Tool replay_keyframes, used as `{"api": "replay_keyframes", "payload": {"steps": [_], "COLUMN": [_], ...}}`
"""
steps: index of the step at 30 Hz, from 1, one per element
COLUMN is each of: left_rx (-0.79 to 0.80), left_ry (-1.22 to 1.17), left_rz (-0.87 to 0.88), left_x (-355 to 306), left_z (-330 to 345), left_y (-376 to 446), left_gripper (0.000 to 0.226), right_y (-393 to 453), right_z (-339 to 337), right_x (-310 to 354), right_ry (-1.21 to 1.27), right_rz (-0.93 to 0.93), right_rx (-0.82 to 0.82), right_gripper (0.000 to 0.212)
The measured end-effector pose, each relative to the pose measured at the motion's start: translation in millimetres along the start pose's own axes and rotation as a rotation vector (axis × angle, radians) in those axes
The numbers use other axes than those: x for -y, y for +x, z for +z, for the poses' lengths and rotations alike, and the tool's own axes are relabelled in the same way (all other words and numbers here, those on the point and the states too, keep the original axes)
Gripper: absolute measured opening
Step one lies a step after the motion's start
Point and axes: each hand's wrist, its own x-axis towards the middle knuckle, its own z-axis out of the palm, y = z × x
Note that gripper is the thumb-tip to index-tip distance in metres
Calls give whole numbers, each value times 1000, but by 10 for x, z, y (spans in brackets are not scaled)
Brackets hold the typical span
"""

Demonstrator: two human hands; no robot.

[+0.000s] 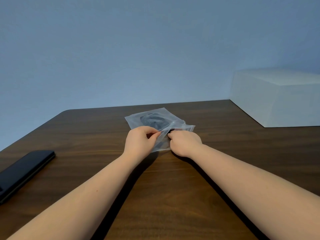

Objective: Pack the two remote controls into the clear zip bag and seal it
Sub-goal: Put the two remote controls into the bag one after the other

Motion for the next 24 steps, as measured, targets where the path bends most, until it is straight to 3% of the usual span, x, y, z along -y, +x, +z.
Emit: {"api": "replay_keyframes", "payload": {"steps": [7, 12, 14, 18, 20, 22, 24], "left_rx": [17, 42, 82, 307, 384, 331, 210], "left_ry": [8, -8, -21, 87, 186, 242, 305], "left_rz": [15, -6, 20, 121, 184, 228, 304], "left_x": [-8, -3, -8, 20, 94, 179, 253], "left_z": [-7, -39, -64, -163, -208, -245, -281], "left_y": [-7, -38, -77, -176, -218, -253, -281], "left_gripper": [17, 17, 22, 60, 71, 59, 33], "right_y": [-103, -309, -320, -259, -235, -235, -255], "right_z": [-60, -171, -170, -144, -129, -116, -130], "right_x": [-76, -343, -444, -477, -466, -459, -437], "right_ry": [98, 171, 216, 283, 365, 419, 367], "right_rz": [-80, 20, 81, 77, 74, 98, 119], "right_rx": [-48, -442, -503, -314, -242, -177, -148], "right_gripper": [42, 31, 28, 49, 49, 48, 44]}}
